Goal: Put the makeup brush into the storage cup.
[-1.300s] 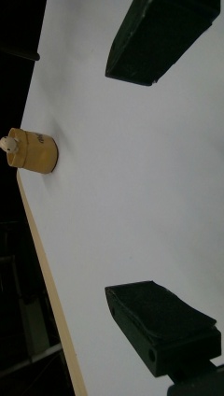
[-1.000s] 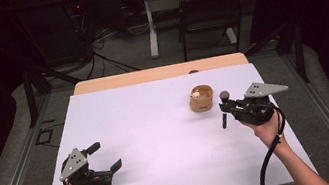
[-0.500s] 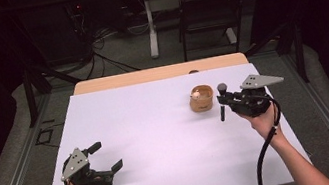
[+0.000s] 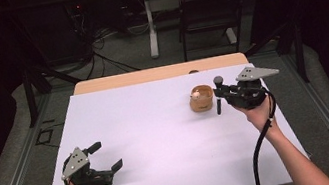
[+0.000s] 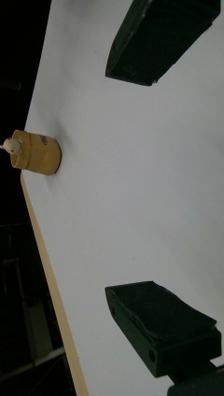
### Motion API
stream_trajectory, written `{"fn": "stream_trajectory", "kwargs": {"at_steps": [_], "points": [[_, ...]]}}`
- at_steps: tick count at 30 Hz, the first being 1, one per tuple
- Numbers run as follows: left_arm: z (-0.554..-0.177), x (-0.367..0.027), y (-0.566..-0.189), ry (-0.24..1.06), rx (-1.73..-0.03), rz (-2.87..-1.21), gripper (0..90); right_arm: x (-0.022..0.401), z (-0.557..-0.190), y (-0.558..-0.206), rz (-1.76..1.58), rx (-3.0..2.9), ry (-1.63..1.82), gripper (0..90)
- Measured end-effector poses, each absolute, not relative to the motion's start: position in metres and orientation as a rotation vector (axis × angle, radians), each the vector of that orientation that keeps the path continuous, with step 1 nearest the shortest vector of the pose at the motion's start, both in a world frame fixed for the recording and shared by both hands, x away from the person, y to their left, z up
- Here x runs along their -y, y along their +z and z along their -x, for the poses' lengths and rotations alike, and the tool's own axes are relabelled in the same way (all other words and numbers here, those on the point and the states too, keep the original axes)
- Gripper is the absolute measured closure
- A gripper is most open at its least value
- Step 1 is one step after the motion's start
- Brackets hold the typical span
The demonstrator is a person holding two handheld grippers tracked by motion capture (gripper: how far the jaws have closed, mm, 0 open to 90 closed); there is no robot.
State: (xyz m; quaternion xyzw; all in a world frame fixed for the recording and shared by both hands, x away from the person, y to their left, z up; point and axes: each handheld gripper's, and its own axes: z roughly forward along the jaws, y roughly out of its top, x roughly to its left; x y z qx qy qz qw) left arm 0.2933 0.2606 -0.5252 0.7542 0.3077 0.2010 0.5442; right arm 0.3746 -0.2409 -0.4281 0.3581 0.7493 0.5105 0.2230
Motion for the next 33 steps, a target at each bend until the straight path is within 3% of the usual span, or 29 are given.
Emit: {"fn": "stream_trajectory", "kwargs": {"at_steps": [33], "points": [[-0.293,-0.261,-0.524,0.479,-0.729,-1.793,0.1,0.231,-0.41,-0.394,-0.969,-1.992,1.407,77.1]]}}
